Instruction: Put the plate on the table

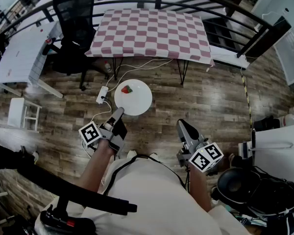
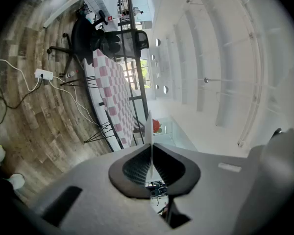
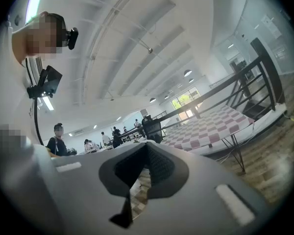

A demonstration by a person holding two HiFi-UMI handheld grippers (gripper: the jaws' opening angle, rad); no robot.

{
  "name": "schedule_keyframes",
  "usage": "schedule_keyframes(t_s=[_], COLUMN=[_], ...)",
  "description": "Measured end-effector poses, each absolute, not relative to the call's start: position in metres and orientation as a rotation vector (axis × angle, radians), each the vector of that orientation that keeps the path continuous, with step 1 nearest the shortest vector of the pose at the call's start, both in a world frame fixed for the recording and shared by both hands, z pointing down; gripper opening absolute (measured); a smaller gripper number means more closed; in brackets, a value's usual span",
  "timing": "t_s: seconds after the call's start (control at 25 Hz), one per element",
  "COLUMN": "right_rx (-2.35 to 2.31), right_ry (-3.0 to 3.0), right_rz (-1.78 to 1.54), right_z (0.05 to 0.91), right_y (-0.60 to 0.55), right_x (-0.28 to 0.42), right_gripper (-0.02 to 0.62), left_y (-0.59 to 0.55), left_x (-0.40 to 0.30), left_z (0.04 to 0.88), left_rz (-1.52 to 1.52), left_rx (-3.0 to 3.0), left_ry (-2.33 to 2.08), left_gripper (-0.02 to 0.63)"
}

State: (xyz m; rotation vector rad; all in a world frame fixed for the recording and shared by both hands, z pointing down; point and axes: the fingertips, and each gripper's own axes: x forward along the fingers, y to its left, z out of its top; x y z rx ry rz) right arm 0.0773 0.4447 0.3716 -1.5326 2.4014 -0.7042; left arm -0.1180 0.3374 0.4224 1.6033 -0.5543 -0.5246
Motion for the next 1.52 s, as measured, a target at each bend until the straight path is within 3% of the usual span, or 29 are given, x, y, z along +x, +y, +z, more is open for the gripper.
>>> schedule_keyframes(t_s=[1.52], right_rx=[-1.499], right_ry=[2.478], right_rz=[-0.782], right_z=[0.398], right_y=[0.47], right_x=[-0.085], right_gripper=[0.009], left_y=[0.376], left_x=[-0.293], left_z=[0.447], left_rz=[-0.637], left_rx=[1.594], left_ry=[-0.597], left_gripper=[0.021])
